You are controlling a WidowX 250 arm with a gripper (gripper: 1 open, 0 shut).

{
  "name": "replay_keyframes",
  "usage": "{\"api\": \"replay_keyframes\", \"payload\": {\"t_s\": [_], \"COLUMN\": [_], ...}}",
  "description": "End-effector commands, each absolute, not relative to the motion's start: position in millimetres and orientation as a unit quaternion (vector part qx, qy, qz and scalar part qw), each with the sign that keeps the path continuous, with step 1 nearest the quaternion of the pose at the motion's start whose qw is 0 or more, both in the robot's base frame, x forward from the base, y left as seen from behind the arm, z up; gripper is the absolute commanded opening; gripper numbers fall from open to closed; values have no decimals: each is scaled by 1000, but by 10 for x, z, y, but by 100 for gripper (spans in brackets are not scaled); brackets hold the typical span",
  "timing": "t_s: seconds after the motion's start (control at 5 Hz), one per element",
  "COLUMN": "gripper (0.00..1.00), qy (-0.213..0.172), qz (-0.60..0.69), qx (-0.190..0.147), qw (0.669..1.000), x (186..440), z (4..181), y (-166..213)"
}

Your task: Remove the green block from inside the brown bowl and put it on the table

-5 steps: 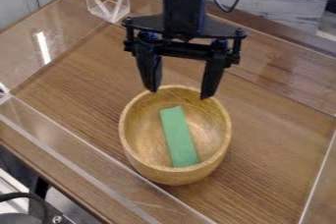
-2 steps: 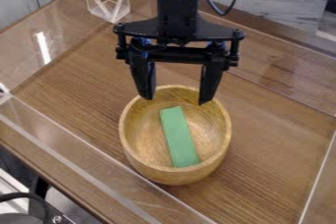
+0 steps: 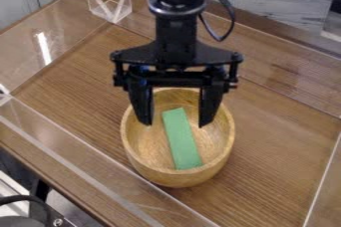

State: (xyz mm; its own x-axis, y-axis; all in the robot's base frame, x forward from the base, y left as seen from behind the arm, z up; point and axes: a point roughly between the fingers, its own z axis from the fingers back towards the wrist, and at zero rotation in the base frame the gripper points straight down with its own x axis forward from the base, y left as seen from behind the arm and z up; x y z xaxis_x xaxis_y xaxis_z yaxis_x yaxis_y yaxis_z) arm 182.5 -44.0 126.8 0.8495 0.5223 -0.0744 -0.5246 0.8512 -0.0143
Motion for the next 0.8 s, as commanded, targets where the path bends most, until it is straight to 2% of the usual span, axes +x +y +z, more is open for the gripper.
{"api": "replay_keyframes", "payload": {"t_s": [0.0, 0.4, 0.6], "gripper": [100, 100, 100], "qy": [19, 21, 20], "qz": [276, 241, 212], "qx": [-27, -39, -48], "qw": [961, 970, 976], "x": [1870, 1986, 2055], "z": [1199, 978, 930], "y": [-461, -371, -285]}}
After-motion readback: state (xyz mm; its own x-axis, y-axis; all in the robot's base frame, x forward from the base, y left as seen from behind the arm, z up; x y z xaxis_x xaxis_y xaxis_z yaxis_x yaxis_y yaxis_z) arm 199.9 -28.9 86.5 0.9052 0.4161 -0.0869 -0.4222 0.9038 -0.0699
